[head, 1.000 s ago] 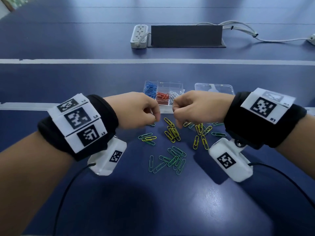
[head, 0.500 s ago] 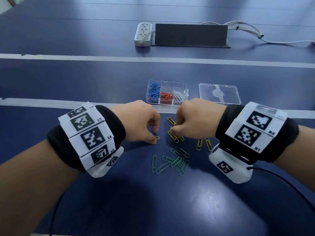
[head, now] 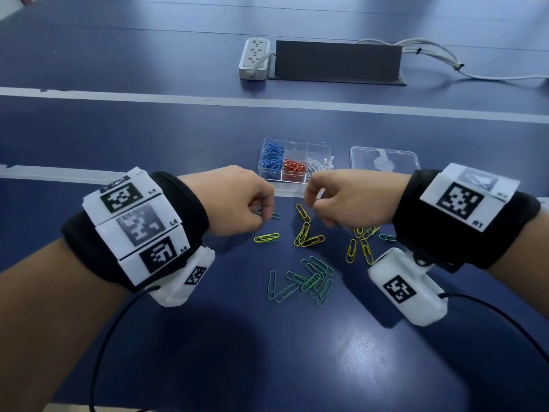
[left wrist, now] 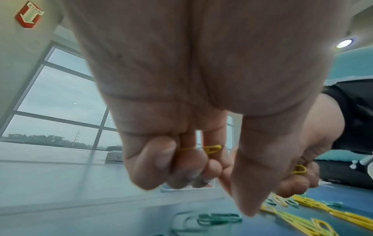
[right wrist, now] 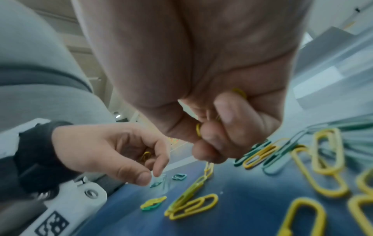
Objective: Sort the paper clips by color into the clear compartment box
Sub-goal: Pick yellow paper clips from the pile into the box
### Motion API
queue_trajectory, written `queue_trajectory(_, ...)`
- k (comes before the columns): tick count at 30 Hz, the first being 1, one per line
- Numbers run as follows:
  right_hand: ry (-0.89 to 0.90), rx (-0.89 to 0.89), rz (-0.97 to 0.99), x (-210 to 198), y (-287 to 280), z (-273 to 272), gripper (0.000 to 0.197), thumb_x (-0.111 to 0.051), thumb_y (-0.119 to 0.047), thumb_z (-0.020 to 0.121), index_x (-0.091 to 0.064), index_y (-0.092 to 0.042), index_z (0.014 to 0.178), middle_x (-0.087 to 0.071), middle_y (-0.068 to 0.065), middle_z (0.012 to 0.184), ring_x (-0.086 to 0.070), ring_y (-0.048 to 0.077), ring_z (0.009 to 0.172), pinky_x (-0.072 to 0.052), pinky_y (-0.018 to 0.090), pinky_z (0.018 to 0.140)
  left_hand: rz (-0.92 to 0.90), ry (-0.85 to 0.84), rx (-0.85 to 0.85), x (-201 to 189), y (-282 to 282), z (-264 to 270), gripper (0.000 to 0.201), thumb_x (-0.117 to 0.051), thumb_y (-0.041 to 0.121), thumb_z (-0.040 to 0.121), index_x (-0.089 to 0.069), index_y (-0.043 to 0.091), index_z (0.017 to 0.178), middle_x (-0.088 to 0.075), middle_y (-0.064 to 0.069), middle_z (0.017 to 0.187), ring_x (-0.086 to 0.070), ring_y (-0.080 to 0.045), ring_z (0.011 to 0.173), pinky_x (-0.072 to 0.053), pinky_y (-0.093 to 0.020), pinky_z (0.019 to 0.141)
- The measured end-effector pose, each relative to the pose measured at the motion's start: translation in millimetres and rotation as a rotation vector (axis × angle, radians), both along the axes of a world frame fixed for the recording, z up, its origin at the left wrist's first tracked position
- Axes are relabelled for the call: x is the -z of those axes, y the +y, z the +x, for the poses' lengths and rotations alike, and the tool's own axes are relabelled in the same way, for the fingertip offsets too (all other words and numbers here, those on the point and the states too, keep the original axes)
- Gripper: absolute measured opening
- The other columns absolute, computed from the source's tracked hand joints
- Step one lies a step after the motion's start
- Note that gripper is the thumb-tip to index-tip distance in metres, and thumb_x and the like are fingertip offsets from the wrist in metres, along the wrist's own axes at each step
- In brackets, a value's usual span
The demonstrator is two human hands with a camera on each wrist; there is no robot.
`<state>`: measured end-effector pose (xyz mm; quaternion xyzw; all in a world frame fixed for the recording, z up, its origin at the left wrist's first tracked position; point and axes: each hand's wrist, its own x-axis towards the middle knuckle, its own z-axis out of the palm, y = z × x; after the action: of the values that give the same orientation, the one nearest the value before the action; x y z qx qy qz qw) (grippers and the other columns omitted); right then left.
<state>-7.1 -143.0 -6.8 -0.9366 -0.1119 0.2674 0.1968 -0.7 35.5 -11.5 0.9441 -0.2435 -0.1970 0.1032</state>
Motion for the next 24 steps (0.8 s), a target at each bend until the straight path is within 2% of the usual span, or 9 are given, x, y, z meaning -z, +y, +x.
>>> queue_trajectory(2, -0.033, -0.038, -0.028, 3.5, -0.5, -0.7, 0.015, -0.041, -0.018, 0.089, -0.054, -0.025, 0.091, -0.052, -0.011, 0.065, -0.045, 0.003, 0.056, -0.034, 0.018, 0.051, 0.026, 0.007, 0.009, 2.1, -0.3, -0.9, 0.012, -0.057, 0.021, 0.080, -0.059, 0.032, 0.082, -0.049, 0.009, 0.066, -0.046, -0.003, 0.062, -0.037, -0.021, 0.062)
queue_trajectory(4, -0.061, -0.100, -0.055, 4.7, 0.8, -2.2, 0.018, -0.043, -0.018, 0.090, -0.058, -0.027, 0.090, -0.048, -0.014, 0.065, -0.048, 0.008, 0.062, -0.036, 0.019, 0.057, 0.058, -0.009, 0.033, 4.5, -4.1, -3.0, 0.008, -0.063, 0.033, 0.078, -0.063, 0.033, 0.086, -0.045, 0.012, 0.068, -0.044, -0.007, 0.066, -0.038, -0.022, 0.070)
queue_trajectory(6, -0.111, -0.175, -0.078, 4.8, 3.5, -4.8, 0.016, -0.050, -0.020, 0.088, -0.064, -0.028, 0.092, -0.048, -0.016, 0.065, -0.049, 0.011, 0.069, -0.036, 0.020, 0.065, 0.102, -0.024, 0.061, 7.0, -9.0, -4.5, 0.018, -0.066, 0.042, 0.076, -0.066, 0.031, 0.089, -0.042, 0.013, 0.068, -0.042, -0.011, 0.074, -0.040, -0.023, 0.073)
queue_trajectory(9, -0.182, -0.271, -0.104, 5.4, 7.6, -8.4, 0.017, -0.066, -0.032, 0.079, -0.066, -0.028, 0.096, -0.044, -0.013, 0.061, -0.044, 0.004, 0.060, -0.033, 0.017, 0.055, 0.132, -0.052, 0.100, 7.5, -14.7, -4.2, 0.016, -0.067, 0.039, 0.077, -0.068, 0.026, 0.087, -0.044, 0.012, 0.065, -0.044, -0.012, 0.077, -0.045, -0.025, 0.075)
queue_trajectory(12, -0.209, -0.324, -0.166, 7.1, 11.2, -9.1, 0.024, -0.070, -0.031, 0.075, -0.068, -0.027, 0.099, -0.044, -0.012, 0.061, -0.047, 0.015, 0.070, -0.036, 0.023, 0.061, 0.121, -0.057, 0.101, 6.3, -15.2, -2.8, 0.010, -0.064, 0.032, 0.079, -0.069, 0.025, 0.081, -0.044, 0.012, 0.060, -0.043, -0.009, 0.067, -0.043, -0.024, 0.070)
queue_trajectory(16, -0.244, -0.336, -0.153, 10.7, 11.2, -9.4, 0.013, -0.062, -0.028, 0.079, -0.071, -0.024, 0.088, -0.056, -0.007, 0.065, -0.052, 0.016, 0.072, -0.041, 0.021, 0.064, 0.060, -0.029, 0.063, 1.4, -12.2, -2.3, 0.008, -0.060, 0.027, 0.079, -0.066, 0.024, 0.074, -0.050, 0.009, 0.063, -0.047, -0.011, 0.066, -0.039, -0.020, 0.066)
queue_trajectory(19, -0.222, -0.294, -0.130, 11.0, 9.3, -9.5, 0.014, -0.057, -0.030, 0.082, -0.069, -0.023, 0.085, -0.055, -0.007, 0.064, -0.051, 0.018, 0.072, -0.042, 0.023, 0.069, -0.015, 0.009, -0.003, -5.2, -12.1, -2.7, 0.008, -0.058, 0.025, 0.078, -0.057, 0.024, 0.070, -0.052, 0.008, 0.062, -0.048, -0.005, 0.060, -0.037, -0.017, 0.057)
queue_trajectory(21, -0.175, -0.242, -0.108, 5.8, 8.9, -7.7, 0.015, -0.054, -0.031, 0.085, -0.066, -0.023, 0.088, -0.048, -0.011, 0.061, -0.048, 0.017, 0.072, -0.039, 0.023, 0.067, -0.071, 0.035, -0.052, -7.2, -12.5, -0.7, 0.009, -0.057, 0.026, 0.077, -0.054, 0.024, 0.069, -0.052, 0.008, 0.060, -0.046, -0.003, 0.055, -0.036, -0.018, 0.055)
queue_trajectory(24, -0.133, -0.191, -0.074, -4.4, 5.8, 0.4, 0.010, -0.050, -0.033, 0.091, -0.056, -0.026, 0.086, -0.046, -0.012, 0.064, -0.046, 0.013, 0.067, -0.035, 0.019, 0.056, -0.188, 0.142, -0.120, -7.8, -13.1, 7.2, 0.005, -0.056, 0.021, 0.076, -0.055, 0.023, 0.072, -0.055, 0.008, 0.056, -0.045, -0.003, 0.043, -0.039, -0.018, 0.049)
